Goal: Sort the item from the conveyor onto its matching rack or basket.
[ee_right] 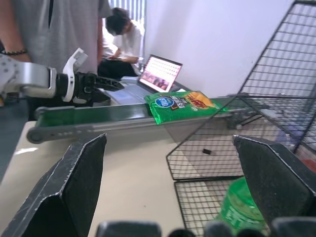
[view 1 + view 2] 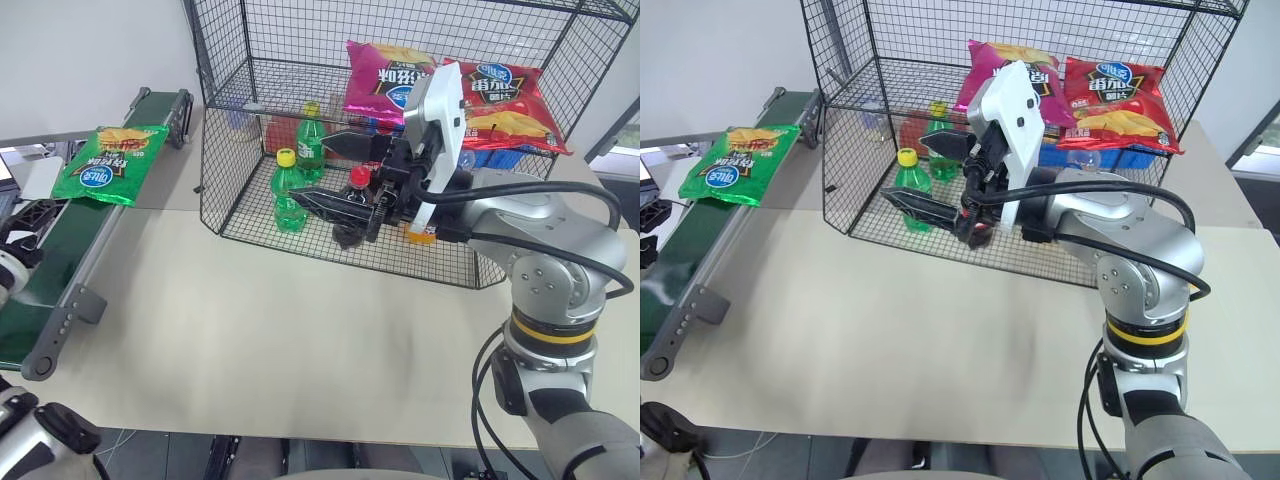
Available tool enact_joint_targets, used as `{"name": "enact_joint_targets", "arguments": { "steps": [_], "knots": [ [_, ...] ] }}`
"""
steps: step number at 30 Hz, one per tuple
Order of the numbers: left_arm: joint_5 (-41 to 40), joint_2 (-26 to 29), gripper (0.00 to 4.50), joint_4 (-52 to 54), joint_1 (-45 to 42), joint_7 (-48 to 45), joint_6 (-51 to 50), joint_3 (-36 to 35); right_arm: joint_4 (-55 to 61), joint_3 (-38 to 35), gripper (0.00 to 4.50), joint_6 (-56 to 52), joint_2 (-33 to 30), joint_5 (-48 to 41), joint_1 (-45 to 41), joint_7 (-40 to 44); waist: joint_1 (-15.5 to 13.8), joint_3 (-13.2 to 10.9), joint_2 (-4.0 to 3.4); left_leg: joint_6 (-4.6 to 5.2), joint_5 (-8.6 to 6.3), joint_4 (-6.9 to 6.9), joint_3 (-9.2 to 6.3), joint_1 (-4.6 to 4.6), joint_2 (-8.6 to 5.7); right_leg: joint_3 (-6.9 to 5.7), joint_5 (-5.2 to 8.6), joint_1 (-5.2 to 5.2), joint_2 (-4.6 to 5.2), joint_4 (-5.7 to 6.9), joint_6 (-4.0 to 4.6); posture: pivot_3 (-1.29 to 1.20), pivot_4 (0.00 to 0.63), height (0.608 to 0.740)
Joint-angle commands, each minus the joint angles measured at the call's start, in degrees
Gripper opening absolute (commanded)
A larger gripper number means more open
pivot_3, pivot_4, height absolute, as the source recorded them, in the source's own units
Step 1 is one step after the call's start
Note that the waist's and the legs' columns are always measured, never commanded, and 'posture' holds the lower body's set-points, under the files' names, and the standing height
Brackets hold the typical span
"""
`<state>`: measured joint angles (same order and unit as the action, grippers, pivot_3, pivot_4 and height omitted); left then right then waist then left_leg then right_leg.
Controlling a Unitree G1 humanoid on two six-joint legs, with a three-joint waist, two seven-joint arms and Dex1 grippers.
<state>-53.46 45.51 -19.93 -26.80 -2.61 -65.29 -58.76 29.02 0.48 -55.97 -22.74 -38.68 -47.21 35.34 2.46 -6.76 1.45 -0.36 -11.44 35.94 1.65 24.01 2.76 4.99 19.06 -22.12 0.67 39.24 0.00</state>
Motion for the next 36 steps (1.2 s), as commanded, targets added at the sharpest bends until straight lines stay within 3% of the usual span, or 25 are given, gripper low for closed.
{"name": "enact_joint_targets", "arguments": {
  "steps": [1,7,19,29,36],
  "knots": [
    [-2.63,2.73,4.45,-3.37,-1.79,-0.42,-3.20,-2.15,1.74,-0.24,4.50,1.59,0.18,-2.74,-1.09,1.47,-0.05,0.00,0.00,0.00,0.00,0.00,-0.01,0.00,0.00,-0.08,0.00,0.00,0.04,0.04,0.00,0.00,0.150,0.740],
    [-3.66,3.93,4.45,-9.00,-3.15,0.52,-3.76,-5.15,2.08,-0.40,4.50,3.04,-0.25,-4.57,-1.13,2.47,0.03,0.00,0.03,-0.04,0.01,-0.02,-0.06,-0.06,0.02,-1.16,-0.01,-0.04,0.70,0.08,0.02,0.00,0.150,0.740],
    [-1.85,6.05,4.45,-15.26,-0.54,0.60,-0.93,-6.39,1.61,-0.80,4.50,3.66,0.15,-4.74,-1.27,0.05,0.07,0.00,0.03,-0.04,0.01,-0.12,0.02,-0.22,0.03,-1.28,-0.03,-0.04,0.89,0.12,0.05,0.00,0.150,0.740],
    [-3.04,5.95,4.45,-14.28,-0.34,-2.12,-1.14,-6.00,0.87,-0.37,4.50,4.79,-0.19,-4.55,-1.16,0.01,0.04,0.00,0.04,-0.05,0.01,-0.15,0.03,-0.26,0.05,-1.36,-0.03,-0.03,0.94,0.12,0.06,0.00,0.150,0.740],
    [-3.49,5.80,1.38,-13.95,-0.59,-3.50,-1.65,-5.73,0.59,-0.32,4.50,5.23,-0.49,-4.51,-1.27,0.26,0.08,-0.01,0.06,-0.05,0.00,-0.17,0.03,-0.25,0.04,-1.40,-0.04,-0.04,0.99,0.09,0.07,0.00,0.150,0.740]
  ]
}}
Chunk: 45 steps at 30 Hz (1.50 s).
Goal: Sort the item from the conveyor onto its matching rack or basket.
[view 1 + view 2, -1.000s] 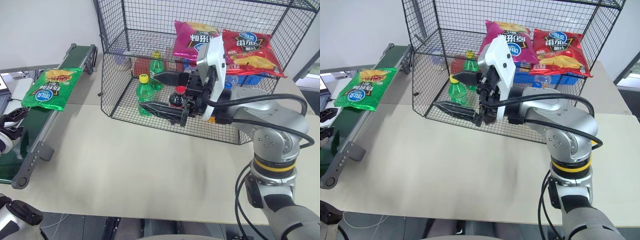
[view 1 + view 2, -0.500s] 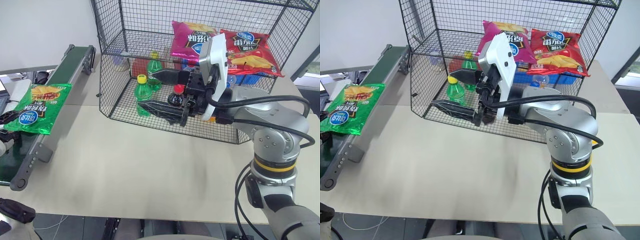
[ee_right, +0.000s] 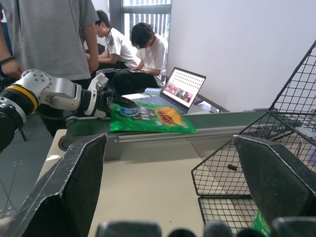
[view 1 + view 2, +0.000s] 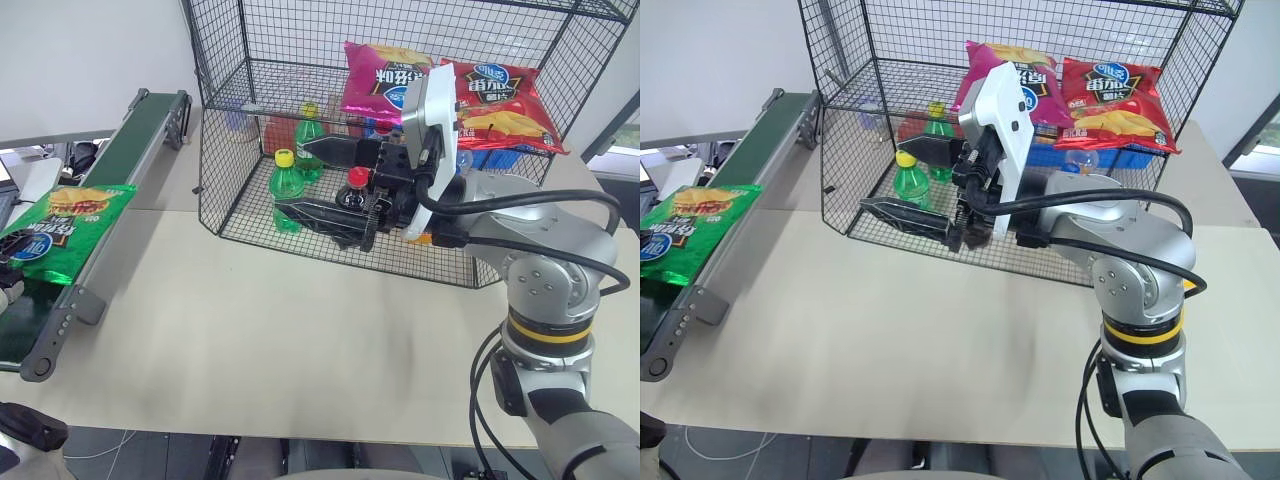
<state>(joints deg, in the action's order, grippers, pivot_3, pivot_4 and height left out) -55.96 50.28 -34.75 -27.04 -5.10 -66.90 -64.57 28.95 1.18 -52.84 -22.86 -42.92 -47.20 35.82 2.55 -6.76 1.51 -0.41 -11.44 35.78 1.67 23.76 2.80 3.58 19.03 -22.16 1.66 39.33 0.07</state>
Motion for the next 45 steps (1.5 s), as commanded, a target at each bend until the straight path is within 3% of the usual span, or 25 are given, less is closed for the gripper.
{"name": "enact_joint_targets", "arguments": {
  "steps": [1,3,12,20,30,33,38,45],
  "knots": [
    [-0.76,0.94,0.83,0.86,-0.26,-1.35,0.17,0.41,0.59,-0.95,4.50,2.17,-0.36,-0.21,-1.30,-0.21,-0.01,0.00,0.00,0.00,0.00,0.00,0.00,0.00,0.00,0.00,0.00,0.00,0.00,0.00,0.00,0.00,0.150,0.740],
    [-0.66,0.77,0.10,0.88,-0.24,-1.61,0.43,0.69,0.50,-0.85,4.50,2.24,-0.36,-0.14,-1.36,-0.24,0.00,0.00,0.00,0.00,0.00,0.00,0.00,0.00,0.00,-0.01,0.00,0.00,0.00,0.00,0.00,0.00,0.150,0.740],
    [-7.37,-0.36,0.10,10.05,-4.67,-4.44,-3.72,2.24,-0.25,-1.89,4.50,2.54,-2.06,-0.12,-1.58,0.12,-0.16,-0.02,0.22,0.00,0.00,0.00,-0.03,0.03,0.00,-0.03,-0.01,0.00,0.02,-0.02,0.01,0.00,0.150,0.740],
    [-23.79,-2.88,0.10,24.21,-14.42,-0.58,-11.07,8.56,1.10,-4.99,4.50,1.52,-4.51,-1.62,-0.22,-2.13,-0.25,-0.04,0.25,-0.01,0.00,-0.01,-0.03,0.06,-0.09,-0.06,-0.01,0.03,0.11,-0.06,0.01,0.00,0.150,0.740],
    [-44.36,-7.35,0.10,30.35,-25.81,8.66,-5.67,27.46,4.09,-7.36,4.50,0.25,-6.20,-2.95,1.03,-7.36,-0.55,-0.06,0.25,-0.09,0.05,0.00,0.00,0.04,-0.09,0.00,-0.01,0.04,-0.04,-0.06,0.01,0.00,0.150,0.740],
    [-42.11,-11.57,0.10,29.00,-31.55,9.00,-0.62,32.32,5.29,-7.97,4.50,-0.19,-6.31,-3.40,1.11,-9.88,-1.06,-0.06,0.24,-0.11,0.06,0.02,0.02,0.05,-0.15,0.00,-0.01,0.05,-0.17,-0.08,0.01,0.00,0.150,0.740],
    [-29.41,-18.61,0.10,21.88,-38.50,4.81,10.61,37.82,6.31,-8.16,4.50,0.05,-6.77,-3.24,1.34,-12.80,-1.59,-0.07,0.19,-0.14,0.09,0.01,0.17,0.03,-0.26,0.18,-0.01,0.05,-0.28,-0.16,0.01,0.00,0.150,0.740],
    [-13.55,-28.82,0.10,12.04,-42.55,-9.48,24.34,43.27,7.56,-7.47,4.50,1.13,-6.84,-1.10,0.93,-16.42,-1.87,-0.08,0.18,-0.19,0.14,0.02,0.29,0.10,-0.35,0.27,-0.01,0.06,-0.32,-0.35,0.01,0.00,0.150,0.740]
  ]
}}
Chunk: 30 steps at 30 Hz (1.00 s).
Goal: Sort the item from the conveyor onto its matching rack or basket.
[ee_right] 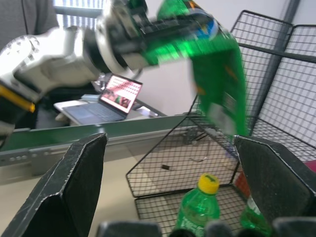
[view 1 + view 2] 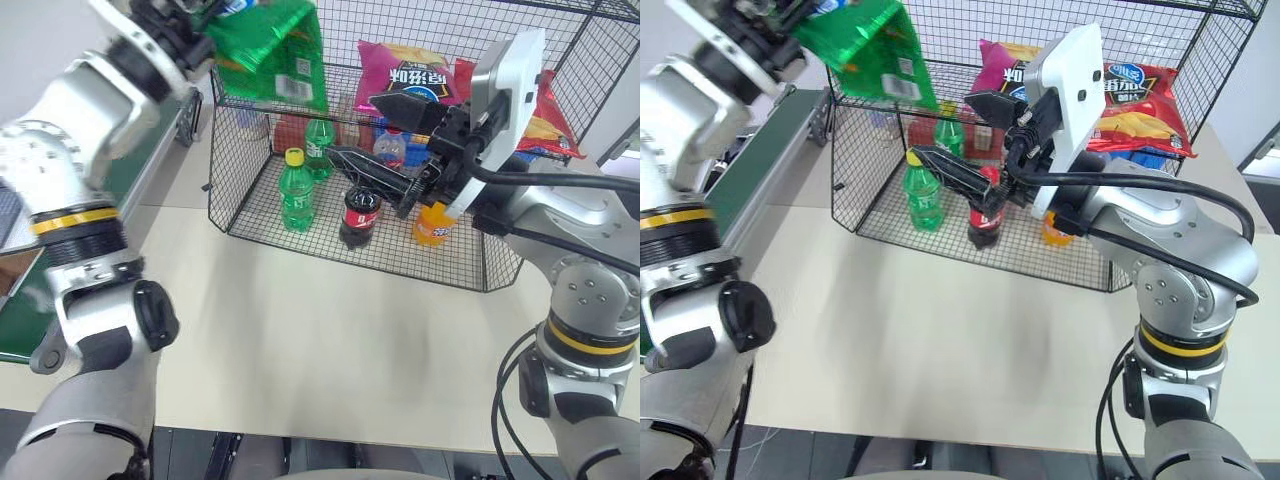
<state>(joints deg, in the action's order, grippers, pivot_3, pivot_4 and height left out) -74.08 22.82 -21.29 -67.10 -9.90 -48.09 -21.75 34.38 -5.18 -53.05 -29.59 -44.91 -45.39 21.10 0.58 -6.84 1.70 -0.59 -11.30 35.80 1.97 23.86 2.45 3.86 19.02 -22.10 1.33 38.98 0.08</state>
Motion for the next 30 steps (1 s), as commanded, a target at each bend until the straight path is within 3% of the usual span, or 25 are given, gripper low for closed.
{"name": "enact_joint_targets", "arguments": {
  "steps": [1,9,18,23,30],
  "knots": [
    [6.23,-2.70,0.10,-2.25,-2.07,-6.02,7.58,0.51,2.31,-1.19,4.50,1.35,-0.02,1.05,-0.84,-2.30,0.22,-0.01,-0.02,0.00,0.00,0.00,0.05,0.00,-0.01,0.06,0.00,-0.01,0.00,-0.01,0.00,0.00,0.150,0.740],
    [13.40,-8.22,0.10,-4.05,0.90,-8.84,11.59,0.17,2.90,-0.91,4.50,1.28,0.21,1.47,-0.68,-4.57,0.30,-0.06,-0.09,0.02,-0.01,0.00,0.11,-0.01,0.04,0.15,0.00,-0.02,-0.08,-0.01,-0.01,0.00,0.150,0.740],
    [15.39,-6.61,0.10,0.00,5.82,-5.35,7.28,-1.02,2.85,-0.82,4.50,1.32,0.36,1.22,-0.47,-4.64,0.22,-0.06,-0.12,0.04,-0.02,0.02,0.05,0.04,0.07,0.13,0.00,-0.01,-0.07,0.01,-0.01,0.00,0.150,0.740],
    [17.89,-6.88,0.10,0.33,6.42,0.11,8.46,-2.37,1.95,-0.39,4.50,1.78,0.67,1.47,-0.98,-4.00,0.23,-0.06,-0.12,0.05,-0.03,0.01,0.03,0.03,0.07,0.13,0.00,-0.01,-0.06,0.01,-0.01,0.00,0.150,0.740],
    [20.01,-11.63,0.10,-0.62,4.16,11.38,12.23,-5.51,1.60,-0.13,4.50,1.70,0.91,1.67,-1.60,-3.75,0.14,-0.06,-0.12,0.07,-0.03,0.01,0.02,0.05,0.06,0.11,0.00,0.00,-0.04,0.01,-0.01,0.00,0.150,0.740]
  ]
}}
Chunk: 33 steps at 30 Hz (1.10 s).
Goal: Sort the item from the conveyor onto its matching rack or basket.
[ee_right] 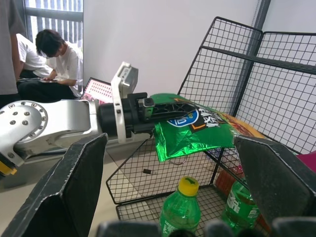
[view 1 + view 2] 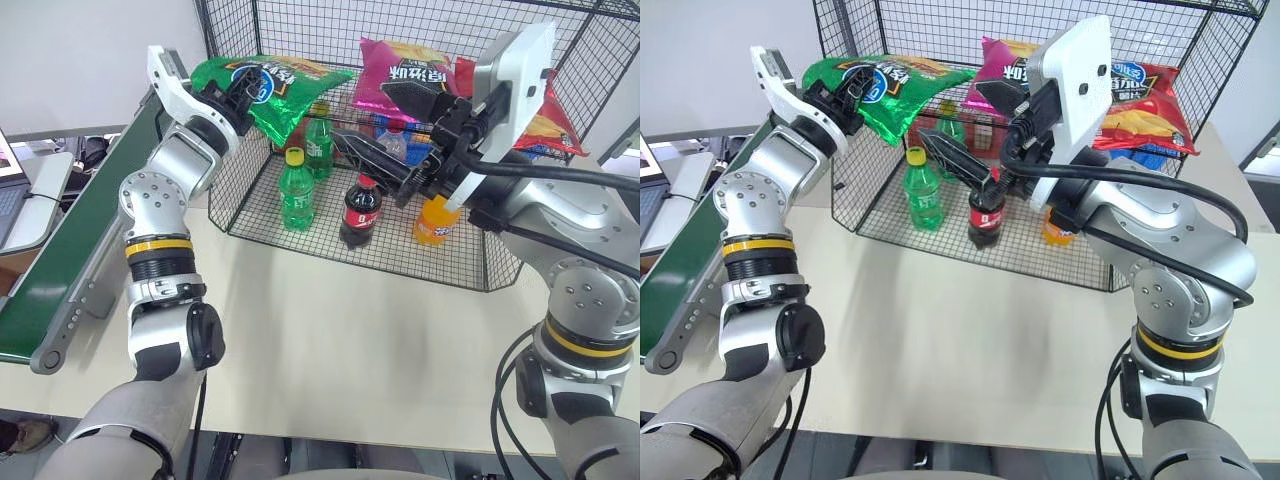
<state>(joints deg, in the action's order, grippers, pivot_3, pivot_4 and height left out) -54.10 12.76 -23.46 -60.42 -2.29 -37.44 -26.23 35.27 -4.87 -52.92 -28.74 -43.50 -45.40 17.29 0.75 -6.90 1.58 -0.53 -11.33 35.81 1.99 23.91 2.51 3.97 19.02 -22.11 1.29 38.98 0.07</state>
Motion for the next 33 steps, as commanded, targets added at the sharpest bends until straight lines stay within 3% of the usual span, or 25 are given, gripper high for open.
{"name": "enact_joint_targets", "arguments": {
  "steps": [1,9,18,21,28,29,33],
  "knots": [
    [0.09,-2.53,0.10,2.00,-2.58,5.23,1.54,-1.12,0.75,-0.41,4.50,1.51,0.07,0.29,-1.66,0.00,-0.07,0.00,0.00,0.00,0.00,0.00,0.00,0.01,0.00,0.00,0.00,0.00,0.00,0.00,0.00,0.00,0.150,0.740],
    [0.84,-9.77,0.10,4.29,-4.20,14.94,5.52,-1.77,1.35,-0.50,4.50,0.46,-0.81,0.26,-2.11,-0.40,-0.14,0.00,0.01,0.00,0.00,0.01,-0.04,0.07,-0.04,0.00,0.00,0.00,0.01,-0.01,0.00,0.00,0.150,0.740],
    [1.83,-10.68,0.10,1.60,-6.43,16.12,10.06,-2.73,1.34,-0.43,4.50,0.56,-0.96,0.36,-1.81,-0.81,-0.03,0.00,0.01,-0.02,0.01,0.00,-0.03,0.04,-0.05,0.01,0.00,0.00,-0.03,-0.01,0.00,0.00,0.150,0.740],
    [2.38,-10.35,0.87,2.08,-6.04,15.47,9.93,-2.47,1.30,-0.43,4.50,0.51,-0.87,0.31,-1.86,-0.92,-0.08,0.00,0.01,-0.02,0.01,0.00,-0.03,0.05,-0.07,0.01,0.00,0.00,-0.01,-0.02,0.00,0.00,0.150,0.740],
    [0.46,-9.73,4.13,5.37,-4.00,15.88,4.95,-2.19,1.01,-0.37,4.50,0.69,-0.67,0.32,-1.65,-0.86,0.02,0.00,0.01,-0.03,0.02,0.00,-0.02,0.03,-0.05,0.02,0.00,0.01,-0.02,-0.01,0.00,0.00,0.150,0.740],
    [-0.12,-9.38,4.41,7.00,-3.09,16.34,3.11,-2.06,0.92,-0.39,4.50,0.76,-0.64,0.34,-1.58,-0.82,0.06,0.00,0.00,-0.03,0.02,0.00,-0.02,0.02,-0.04,0.02,0.00,0.01,-0.03,-0.01,-0.01,0.00,0.150,0.740],
    [-4.62,-7.61,4.41,14.13,0.96,20.80,-6.16,-2.22,0.54,-0.35,4.50,1.12,-0.53,0.45,-1.30,-0.50,0.18,0.00,0.00,-0.09,0.05,-0.03,-0.01,-0.07,0.02,0.06,0.00,0.03,-0.06,0.03,-0.01,0.00,0.150,0.740]
  ]
}}
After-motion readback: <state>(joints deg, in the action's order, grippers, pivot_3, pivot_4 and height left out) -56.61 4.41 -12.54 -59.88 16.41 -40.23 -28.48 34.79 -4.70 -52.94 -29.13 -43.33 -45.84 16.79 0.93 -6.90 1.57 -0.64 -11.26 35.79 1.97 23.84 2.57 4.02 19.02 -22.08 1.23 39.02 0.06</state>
